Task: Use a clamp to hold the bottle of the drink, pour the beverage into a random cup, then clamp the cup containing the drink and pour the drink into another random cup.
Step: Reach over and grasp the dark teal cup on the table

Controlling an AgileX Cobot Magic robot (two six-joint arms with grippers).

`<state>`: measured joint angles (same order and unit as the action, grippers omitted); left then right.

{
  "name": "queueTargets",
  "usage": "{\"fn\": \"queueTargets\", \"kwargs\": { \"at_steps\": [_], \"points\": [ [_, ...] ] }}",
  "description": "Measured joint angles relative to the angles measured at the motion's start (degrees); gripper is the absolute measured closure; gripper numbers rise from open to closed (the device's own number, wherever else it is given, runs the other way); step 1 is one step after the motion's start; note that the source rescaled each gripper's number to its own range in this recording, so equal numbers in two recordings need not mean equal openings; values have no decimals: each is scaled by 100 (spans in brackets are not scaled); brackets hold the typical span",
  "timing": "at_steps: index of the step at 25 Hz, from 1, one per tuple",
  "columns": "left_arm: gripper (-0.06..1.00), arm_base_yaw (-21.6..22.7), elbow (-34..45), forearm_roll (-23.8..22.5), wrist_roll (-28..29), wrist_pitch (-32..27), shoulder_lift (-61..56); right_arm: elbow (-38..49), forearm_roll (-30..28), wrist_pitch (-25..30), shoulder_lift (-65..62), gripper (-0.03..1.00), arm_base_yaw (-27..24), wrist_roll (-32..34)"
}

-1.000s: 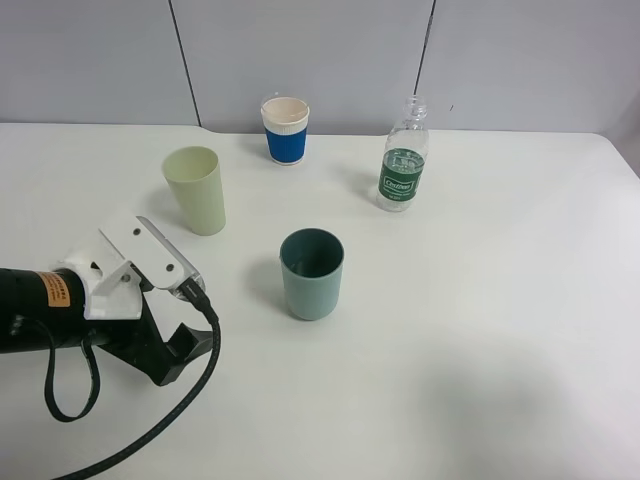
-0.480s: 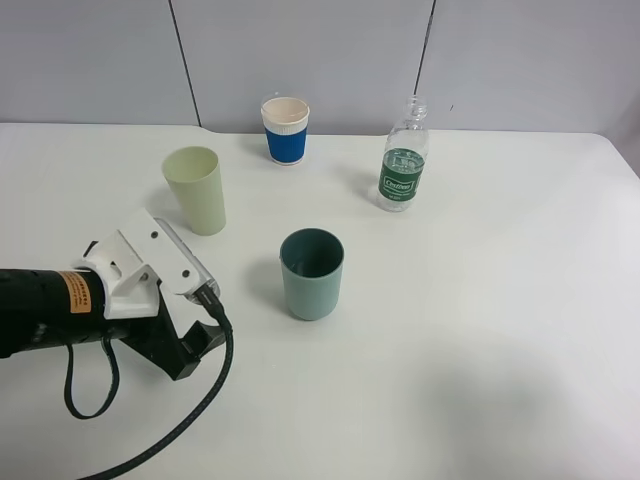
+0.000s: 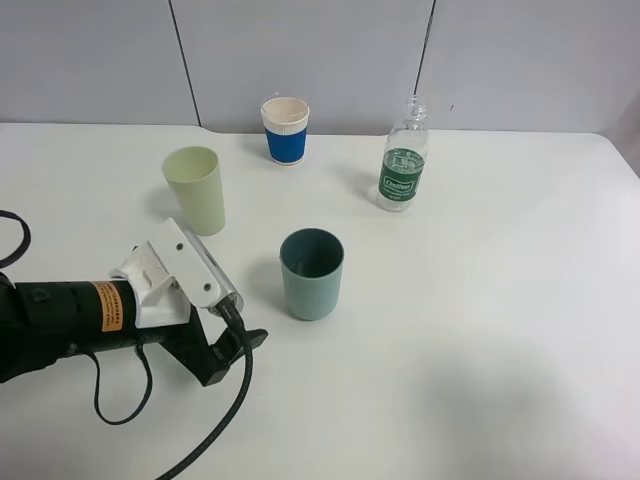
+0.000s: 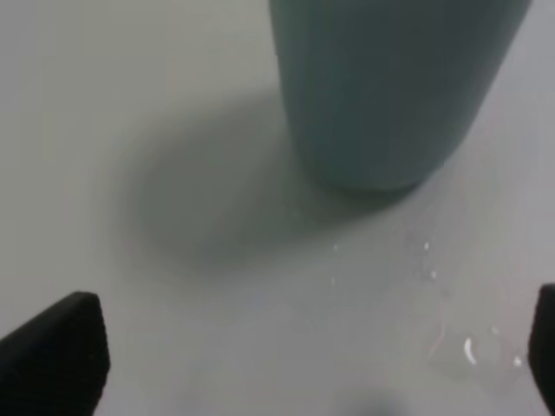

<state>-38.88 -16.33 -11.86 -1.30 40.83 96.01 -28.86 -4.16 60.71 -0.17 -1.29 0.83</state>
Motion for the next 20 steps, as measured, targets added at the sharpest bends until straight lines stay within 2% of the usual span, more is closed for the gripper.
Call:
{"fn": "queueTargets", "kwargs": {
  "at_steps": [18,20],
  "points": [
    [-2,0,4,-193,20,2649,1547,0,0,0,0,30,0,0],
    [-2,0,-16,-193,20,2772,1717,0,0,0,0,30,0,0]
  ]
}}
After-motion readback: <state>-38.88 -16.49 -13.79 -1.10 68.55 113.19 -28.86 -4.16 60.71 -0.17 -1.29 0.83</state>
